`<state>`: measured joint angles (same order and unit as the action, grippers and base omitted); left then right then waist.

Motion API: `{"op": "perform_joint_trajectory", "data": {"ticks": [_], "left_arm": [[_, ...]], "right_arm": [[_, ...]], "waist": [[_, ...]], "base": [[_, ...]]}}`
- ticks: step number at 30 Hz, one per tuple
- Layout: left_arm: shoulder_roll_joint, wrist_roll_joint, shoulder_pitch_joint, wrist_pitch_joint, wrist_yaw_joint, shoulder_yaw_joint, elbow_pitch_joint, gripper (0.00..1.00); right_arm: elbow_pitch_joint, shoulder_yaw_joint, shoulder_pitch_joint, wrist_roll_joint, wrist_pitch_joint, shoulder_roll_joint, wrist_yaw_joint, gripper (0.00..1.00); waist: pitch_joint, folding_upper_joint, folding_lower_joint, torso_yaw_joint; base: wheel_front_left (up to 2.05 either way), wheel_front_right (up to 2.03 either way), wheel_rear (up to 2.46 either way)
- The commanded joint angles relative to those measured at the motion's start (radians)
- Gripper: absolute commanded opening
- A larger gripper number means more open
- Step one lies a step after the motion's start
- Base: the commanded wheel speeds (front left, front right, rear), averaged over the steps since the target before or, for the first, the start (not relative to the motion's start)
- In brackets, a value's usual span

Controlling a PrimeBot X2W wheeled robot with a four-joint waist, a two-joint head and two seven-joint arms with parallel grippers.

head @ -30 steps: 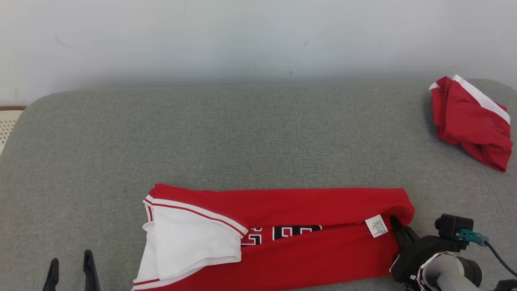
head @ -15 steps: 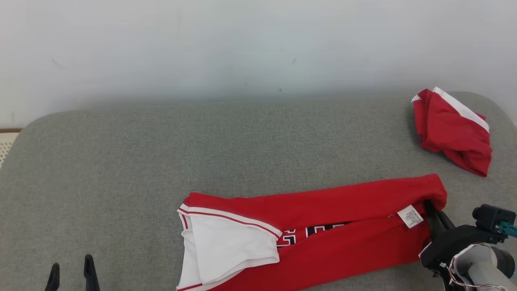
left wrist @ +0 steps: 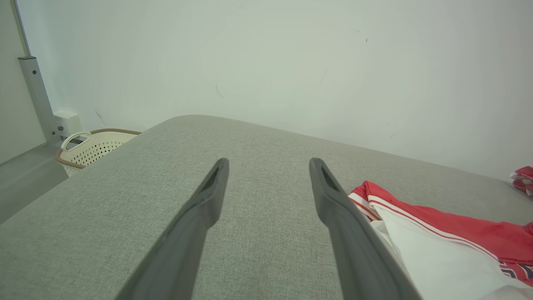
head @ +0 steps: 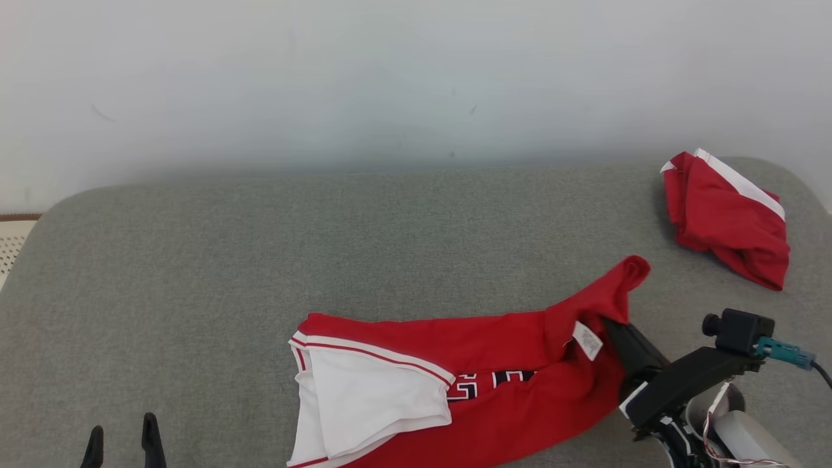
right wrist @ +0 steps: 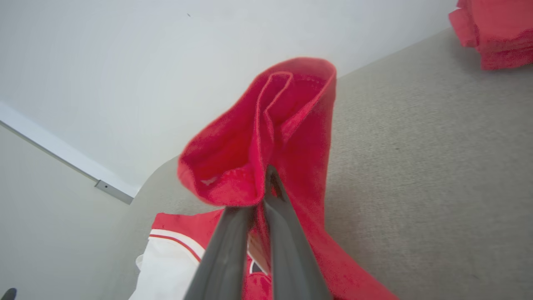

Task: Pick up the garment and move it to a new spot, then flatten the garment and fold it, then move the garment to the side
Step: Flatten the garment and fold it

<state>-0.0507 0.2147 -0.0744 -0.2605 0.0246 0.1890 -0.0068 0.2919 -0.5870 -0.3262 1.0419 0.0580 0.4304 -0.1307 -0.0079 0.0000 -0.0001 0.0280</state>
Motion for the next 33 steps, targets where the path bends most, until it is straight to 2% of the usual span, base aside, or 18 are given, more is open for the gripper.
{"op": "perform_joint_trajectory", "data": {"ticks": [1,9,15,25,33], "left_arm": [[-0.001,0.008,0.001,-0.004,0.001,-0.002,0.003,1.00],[0.000,0.010,0.022,-0.004,0.004,-0.021,0.013,1.00],[0.000,0.013,0.028,-0.004,0.000,-0.034,0.017,1.00],[0.000,0.020,0.048,-0.004,-0.002,-0.056,0.028,1.00],[0.000,0.024,0.073,-0.004,0.006,-0.072,0.045,1.00]], "right_arm": [[-0.024,-0.012,0.012,0.022,-0.011,-0.004,0.000,0.00],[-0.135,-0.087,-0.017,0.134,-0.067,-0.051,0.000,0.00],[-0.145,-0.168,-0.061,0.168,-0.096,-0.097,0.000,0.00],[-0.039,-0.272,-0.165,0.163,-0.101,-0.199,0.000,0.00],[0.059,-0.314,-0.231,0.175,-0.080,-0.267,0.000,0.00]], "waist": [[0.003,0.0000,0.0001,0.008],[0.010,0.0000,0.0001,0.044],[0.010,0.0000,0.0001,0.063],[0.029,0.0000,0.0001,0.092],[0.046,0.0000,0.0001,0.113]], "base": [[0.00,0.00,0.00],[0.00,0.00,0.00],[0.00,0.00,0.00],[0.00,0.00,0.00],[0.00,0.00,0.00]]}}
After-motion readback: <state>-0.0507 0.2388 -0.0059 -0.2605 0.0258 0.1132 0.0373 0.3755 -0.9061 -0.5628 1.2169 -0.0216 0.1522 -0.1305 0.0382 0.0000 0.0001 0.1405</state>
